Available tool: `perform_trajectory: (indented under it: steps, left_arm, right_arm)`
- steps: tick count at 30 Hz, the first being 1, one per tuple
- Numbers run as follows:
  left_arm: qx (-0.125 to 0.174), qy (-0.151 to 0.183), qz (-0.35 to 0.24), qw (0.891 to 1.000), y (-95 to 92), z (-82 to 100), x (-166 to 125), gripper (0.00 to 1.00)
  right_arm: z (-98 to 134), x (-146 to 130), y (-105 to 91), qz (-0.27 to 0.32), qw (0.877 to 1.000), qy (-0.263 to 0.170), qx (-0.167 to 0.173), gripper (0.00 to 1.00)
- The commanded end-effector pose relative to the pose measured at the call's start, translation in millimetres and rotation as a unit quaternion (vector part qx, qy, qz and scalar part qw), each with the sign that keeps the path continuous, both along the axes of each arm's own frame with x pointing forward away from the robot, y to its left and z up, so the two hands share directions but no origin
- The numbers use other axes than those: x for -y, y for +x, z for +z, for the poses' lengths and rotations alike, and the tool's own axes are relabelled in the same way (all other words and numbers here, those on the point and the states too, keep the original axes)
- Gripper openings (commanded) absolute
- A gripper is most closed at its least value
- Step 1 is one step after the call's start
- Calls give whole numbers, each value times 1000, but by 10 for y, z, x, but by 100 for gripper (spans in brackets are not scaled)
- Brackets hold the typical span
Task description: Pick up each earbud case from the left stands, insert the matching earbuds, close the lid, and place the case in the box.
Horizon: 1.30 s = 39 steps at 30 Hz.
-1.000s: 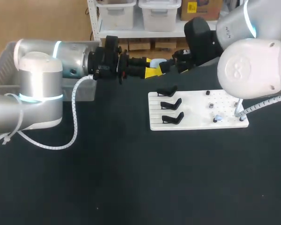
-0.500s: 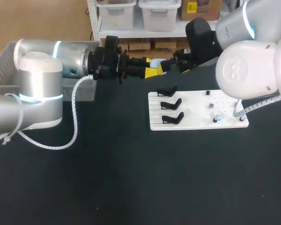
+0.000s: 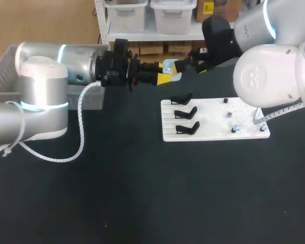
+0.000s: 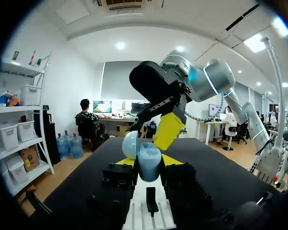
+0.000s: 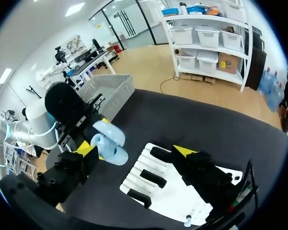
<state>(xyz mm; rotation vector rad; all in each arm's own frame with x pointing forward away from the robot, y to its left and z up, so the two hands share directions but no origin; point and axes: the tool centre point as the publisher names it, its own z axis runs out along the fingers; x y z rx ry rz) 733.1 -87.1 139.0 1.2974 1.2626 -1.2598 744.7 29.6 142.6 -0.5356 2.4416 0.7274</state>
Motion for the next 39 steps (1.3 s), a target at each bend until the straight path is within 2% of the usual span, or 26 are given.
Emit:
perform_trajectory:
  steps: [1, 9, 12, 15, 21, 25, 30, 39]
  left_arm:
    - [2, -1, 2, 1000, -16, -6, -3, 0]
    - [2, -1, 2, 1000, -16, -6, -3, 0]
    - [2, -1, 2, 1000, -16, -6, -3, 0]
    - [2, -1, 2, 1000, -16, -6, -3, 0]
    - [2, -1, 2, 1000, -16, -6, -3, 0]
    - [2, -1, 2, 1000, -16, -6, -3, 0]
    - [2, -1, 2, 1000, -16, -6, -3, 0]
    - [2, -1, 2, 1000, -16, -6, -3, 0]
  right_arm:
    - [84, 5, 17, -8, 1000, -2, 10, 100]
    - [370, 139, 52, -24, 998, -13, 63, 100]
    - [469, 253, 16, -25, 995, -39, 87, 100]
    - [538, 389, -68, -15, 991, -86, 105, 100]
    - [472, 758, -303, -4, 981, -178, 76, 100]
    - [373, 989, -464, -16, 975, -215, 49, 100]
    - [247, 1214, -631, -29, 970, -240, 20, 100]
    - [36, 1548, -874, -49, 967, -249, -13, 100]
